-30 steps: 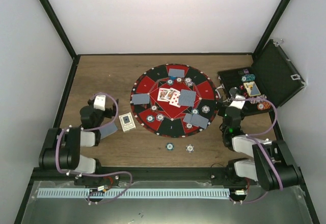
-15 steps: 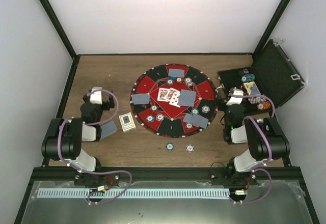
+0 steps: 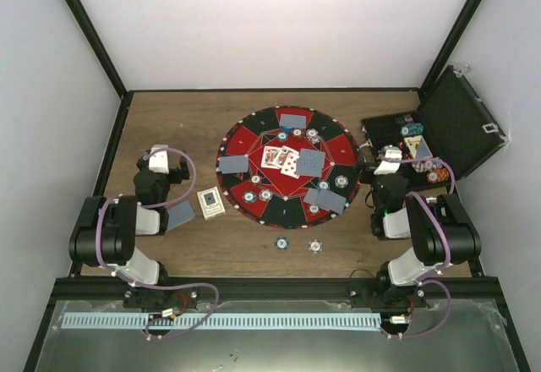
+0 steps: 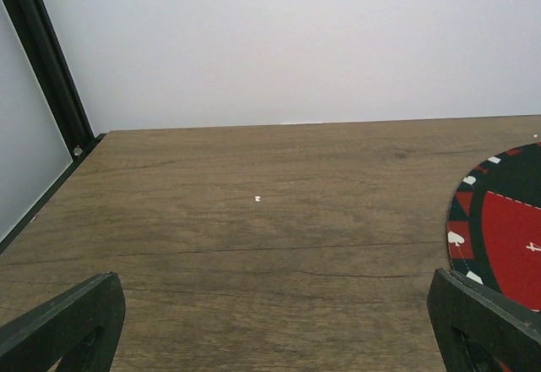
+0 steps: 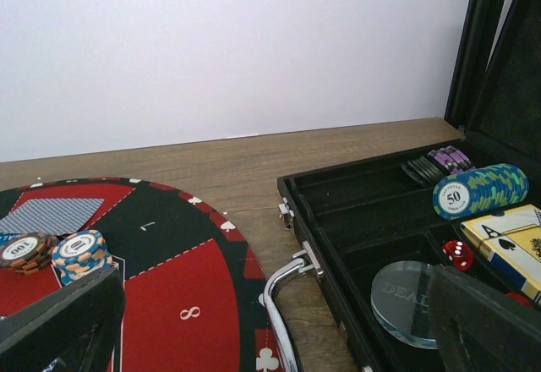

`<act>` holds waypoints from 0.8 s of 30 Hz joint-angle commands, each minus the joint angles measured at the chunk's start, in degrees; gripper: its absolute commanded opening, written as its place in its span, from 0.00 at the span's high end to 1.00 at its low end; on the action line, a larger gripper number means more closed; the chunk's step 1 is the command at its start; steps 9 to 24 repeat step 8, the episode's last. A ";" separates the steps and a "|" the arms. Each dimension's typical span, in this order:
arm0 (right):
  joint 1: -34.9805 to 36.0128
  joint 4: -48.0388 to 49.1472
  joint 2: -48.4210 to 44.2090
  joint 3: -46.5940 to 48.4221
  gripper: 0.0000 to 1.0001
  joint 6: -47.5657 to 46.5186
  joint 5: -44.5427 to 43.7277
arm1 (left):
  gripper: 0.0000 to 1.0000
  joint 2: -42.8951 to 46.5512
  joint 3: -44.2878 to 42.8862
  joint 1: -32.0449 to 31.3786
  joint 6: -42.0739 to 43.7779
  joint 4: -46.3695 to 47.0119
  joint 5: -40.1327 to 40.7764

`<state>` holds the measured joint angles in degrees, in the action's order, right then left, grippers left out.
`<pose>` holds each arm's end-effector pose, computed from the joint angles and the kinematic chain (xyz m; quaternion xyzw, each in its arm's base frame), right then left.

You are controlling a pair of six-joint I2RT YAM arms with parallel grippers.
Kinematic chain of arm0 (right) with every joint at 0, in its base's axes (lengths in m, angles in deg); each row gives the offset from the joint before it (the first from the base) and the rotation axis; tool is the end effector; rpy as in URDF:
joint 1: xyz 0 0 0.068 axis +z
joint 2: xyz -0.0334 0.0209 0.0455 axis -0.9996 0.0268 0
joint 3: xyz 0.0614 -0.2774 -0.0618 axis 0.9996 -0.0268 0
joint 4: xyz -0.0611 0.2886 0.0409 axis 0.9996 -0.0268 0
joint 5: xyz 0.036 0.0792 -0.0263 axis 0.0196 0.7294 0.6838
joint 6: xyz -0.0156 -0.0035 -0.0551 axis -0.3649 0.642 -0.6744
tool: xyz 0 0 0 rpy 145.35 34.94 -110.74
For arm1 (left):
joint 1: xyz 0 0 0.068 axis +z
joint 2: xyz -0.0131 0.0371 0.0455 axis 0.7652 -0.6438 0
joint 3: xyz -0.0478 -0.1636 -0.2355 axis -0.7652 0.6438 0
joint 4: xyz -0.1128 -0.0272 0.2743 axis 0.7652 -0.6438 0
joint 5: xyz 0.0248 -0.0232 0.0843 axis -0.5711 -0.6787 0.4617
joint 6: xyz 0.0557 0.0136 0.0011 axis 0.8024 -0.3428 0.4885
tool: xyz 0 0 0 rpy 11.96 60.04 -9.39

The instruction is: Distribute texas hold em gaming equipment

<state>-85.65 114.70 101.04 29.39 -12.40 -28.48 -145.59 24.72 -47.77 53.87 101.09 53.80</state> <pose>0.2553 0.0084 0.1288 0.0470 0.7286 0.0056 0.6833 0.2674 0.0081 0.1278 0.0192 0.7470 0.0096 0.6644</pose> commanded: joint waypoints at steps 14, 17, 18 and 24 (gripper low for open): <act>-0.17 1.98 -0.29 -0.12 0.00 -0.89 0.09 | 0.00 -0.21 -0.27 -0.25 -0.96 1.02 0.31; -0.17 1.98 -0.29 -0.12 0.00 -0.89 0.09 | 0.00 -0.21 -0.27 -0.25 -0.96 1.02 0.31; -0.17 1.98 -0.29 -0.12 0.00 -0.89 0.09 | 0.00 -0.21 -0.27 -0.25 -0.96 1.02 0.31; -0.17 1.98 -0.29 -0.12 0.00 -0.89 0.09 | 0.00 -0.21 -0.27 -0.25 -0.96 1.02 0.31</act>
